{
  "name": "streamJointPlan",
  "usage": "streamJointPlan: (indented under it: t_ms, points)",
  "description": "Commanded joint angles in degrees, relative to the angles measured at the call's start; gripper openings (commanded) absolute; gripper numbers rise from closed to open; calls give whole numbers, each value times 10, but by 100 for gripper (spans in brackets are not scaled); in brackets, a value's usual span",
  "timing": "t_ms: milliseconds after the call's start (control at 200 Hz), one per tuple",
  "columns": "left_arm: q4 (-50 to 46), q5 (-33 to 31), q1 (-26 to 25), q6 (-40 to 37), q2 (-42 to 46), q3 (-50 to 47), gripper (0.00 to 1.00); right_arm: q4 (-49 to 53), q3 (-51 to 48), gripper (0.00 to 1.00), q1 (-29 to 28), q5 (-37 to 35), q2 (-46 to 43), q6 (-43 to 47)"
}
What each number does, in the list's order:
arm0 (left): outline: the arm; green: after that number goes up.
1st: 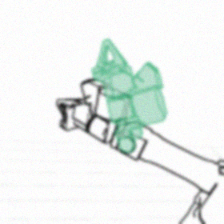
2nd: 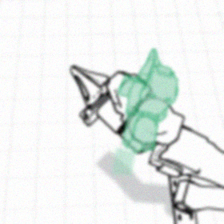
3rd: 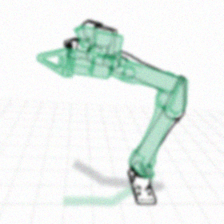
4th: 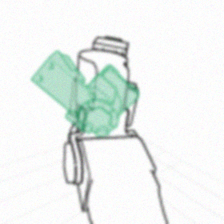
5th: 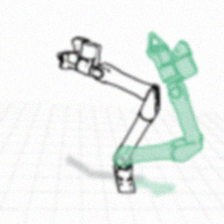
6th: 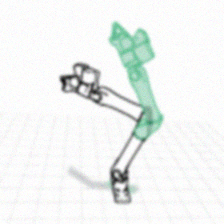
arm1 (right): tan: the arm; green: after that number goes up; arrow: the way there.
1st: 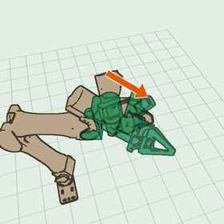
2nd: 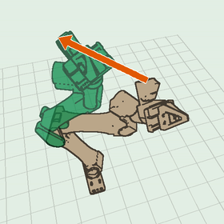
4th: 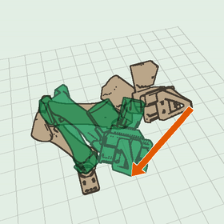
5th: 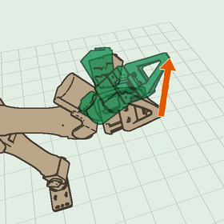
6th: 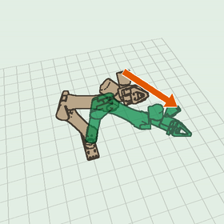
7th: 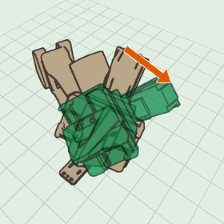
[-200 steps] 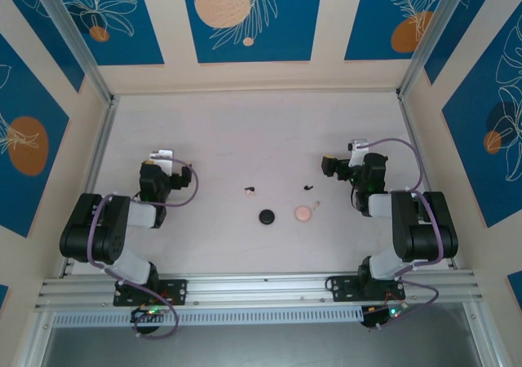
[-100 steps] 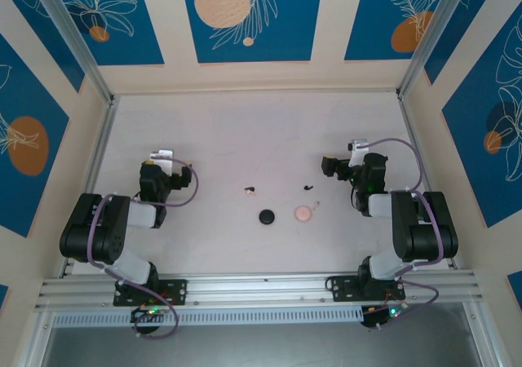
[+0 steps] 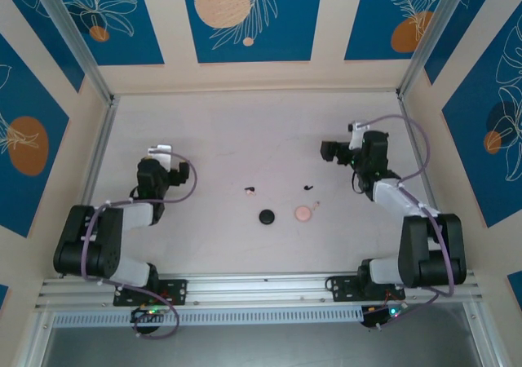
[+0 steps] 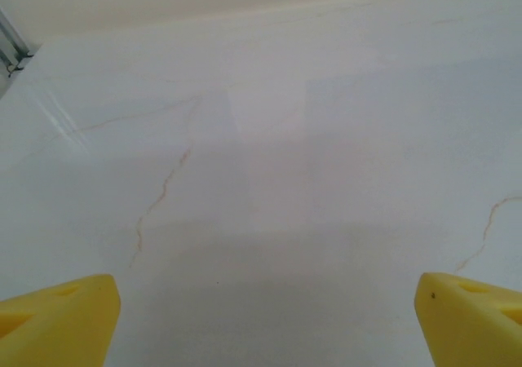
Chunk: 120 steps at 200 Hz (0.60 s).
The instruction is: Insert the wireless bluetooth earbuds into the charging case
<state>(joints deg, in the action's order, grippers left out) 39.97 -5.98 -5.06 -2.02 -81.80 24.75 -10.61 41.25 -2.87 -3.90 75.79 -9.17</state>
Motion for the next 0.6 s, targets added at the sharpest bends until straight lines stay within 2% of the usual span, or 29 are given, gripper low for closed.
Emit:
streamJointPlan:
  t_ms: [0,100,275,395,595]
  points:
    - [-145,15,-5,1,53,67,88,253,61,99,-25,-22,-38,-56]
    - [-229,63,-14,32,82,108,84,384,106,99,-53,4,-51,-83]
    - [-316,122,-53,67,91,147,79,560,159,78,-117,34,-35,-117]
    - [-347,148,-76,76,77,153,78,618,166,68,-157,30,-6,-133]
    - [-340,174,-88,91,48,149,77,666,182,60,-208,23,66,-157]
